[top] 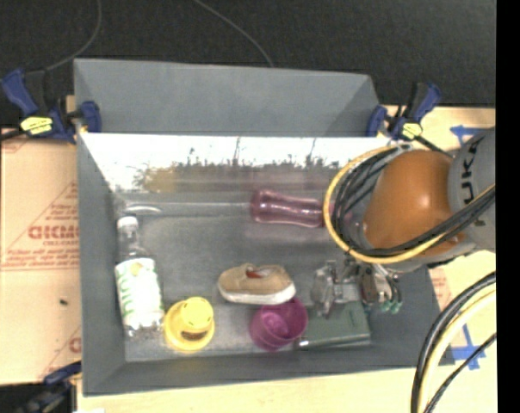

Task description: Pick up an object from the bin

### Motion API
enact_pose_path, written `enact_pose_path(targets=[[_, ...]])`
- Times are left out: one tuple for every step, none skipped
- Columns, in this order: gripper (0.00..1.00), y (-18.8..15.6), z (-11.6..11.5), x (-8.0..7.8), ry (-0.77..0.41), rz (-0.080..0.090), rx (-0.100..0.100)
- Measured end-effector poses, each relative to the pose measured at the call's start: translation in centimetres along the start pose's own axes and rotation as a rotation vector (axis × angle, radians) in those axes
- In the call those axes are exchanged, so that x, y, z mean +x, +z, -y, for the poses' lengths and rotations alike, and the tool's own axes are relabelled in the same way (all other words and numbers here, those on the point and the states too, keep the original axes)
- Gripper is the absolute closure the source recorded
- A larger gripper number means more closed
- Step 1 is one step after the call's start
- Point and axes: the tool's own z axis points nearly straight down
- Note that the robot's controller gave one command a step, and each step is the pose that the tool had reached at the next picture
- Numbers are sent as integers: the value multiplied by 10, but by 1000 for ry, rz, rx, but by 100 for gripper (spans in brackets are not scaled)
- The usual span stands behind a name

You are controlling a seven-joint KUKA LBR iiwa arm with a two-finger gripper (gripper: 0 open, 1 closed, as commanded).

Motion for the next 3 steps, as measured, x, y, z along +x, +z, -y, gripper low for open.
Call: enact_pose_path(targets=[[100, 0, 0, 0, -1, 0, 0], [100, 0, 0, 0, -2, 0, 0], [100, 0, 0, 0, -2, 0, 0]])
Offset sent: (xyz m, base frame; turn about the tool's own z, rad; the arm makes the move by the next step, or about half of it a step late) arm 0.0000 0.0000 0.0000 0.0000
